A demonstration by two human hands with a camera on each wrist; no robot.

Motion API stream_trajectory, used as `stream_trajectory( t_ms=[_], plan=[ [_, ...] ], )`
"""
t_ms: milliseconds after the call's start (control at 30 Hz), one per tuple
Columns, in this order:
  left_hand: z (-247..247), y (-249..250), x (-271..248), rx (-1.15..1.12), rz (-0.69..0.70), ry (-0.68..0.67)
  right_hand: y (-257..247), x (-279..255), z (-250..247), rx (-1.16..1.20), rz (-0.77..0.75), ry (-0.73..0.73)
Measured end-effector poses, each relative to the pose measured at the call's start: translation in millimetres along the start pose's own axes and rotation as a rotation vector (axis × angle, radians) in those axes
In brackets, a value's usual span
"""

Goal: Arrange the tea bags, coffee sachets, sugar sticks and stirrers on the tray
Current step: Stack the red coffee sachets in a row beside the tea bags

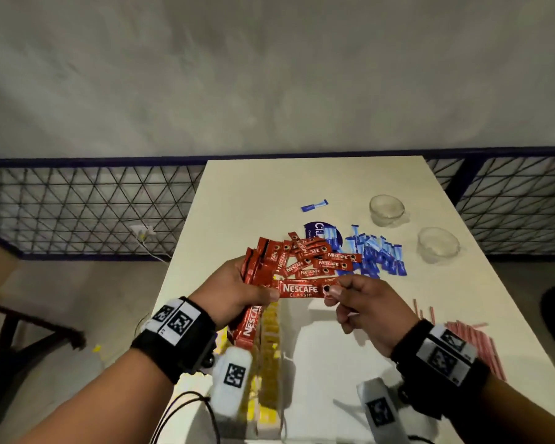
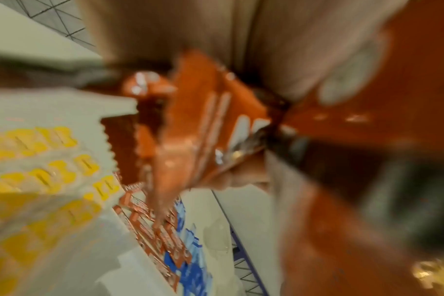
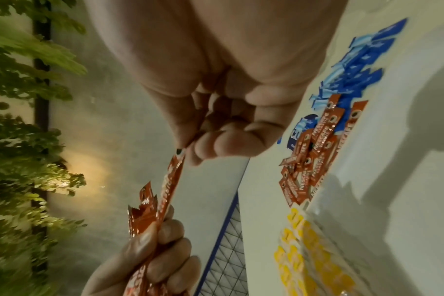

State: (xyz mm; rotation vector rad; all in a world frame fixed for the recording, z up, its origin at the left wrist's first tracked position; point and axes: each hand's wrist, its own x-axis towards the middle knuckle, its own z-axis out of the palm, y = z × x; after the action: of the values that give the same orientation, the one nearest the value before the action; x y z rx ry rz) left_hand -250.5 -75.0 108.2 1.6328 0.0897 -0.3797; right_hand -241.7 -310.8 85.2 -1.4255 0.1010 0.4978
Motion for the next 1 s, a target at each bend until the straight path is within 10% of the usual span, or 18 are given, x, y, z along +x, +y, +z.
stream_trajectory(
  t_ms=[167, 633, 1000],
  plan=[
    [-50.6, -23.2, -8.3, 0.231, -0.028, 0.044, 30.9, 21.1, 5.1, -0.042, 0.152, 0.221],
    [-23.0, -32.9, 14.7, 0.282, -0.11, 0.1, 47.7, 47.9, 4.3, -0.074, 0.221, -0.009],
    [-52.6, -51.4, -14.7, 0.391, -0.242, 0.296, 88.9, 106.0, -42.9, -0.514, 0.436, 0.167]
  ],
)
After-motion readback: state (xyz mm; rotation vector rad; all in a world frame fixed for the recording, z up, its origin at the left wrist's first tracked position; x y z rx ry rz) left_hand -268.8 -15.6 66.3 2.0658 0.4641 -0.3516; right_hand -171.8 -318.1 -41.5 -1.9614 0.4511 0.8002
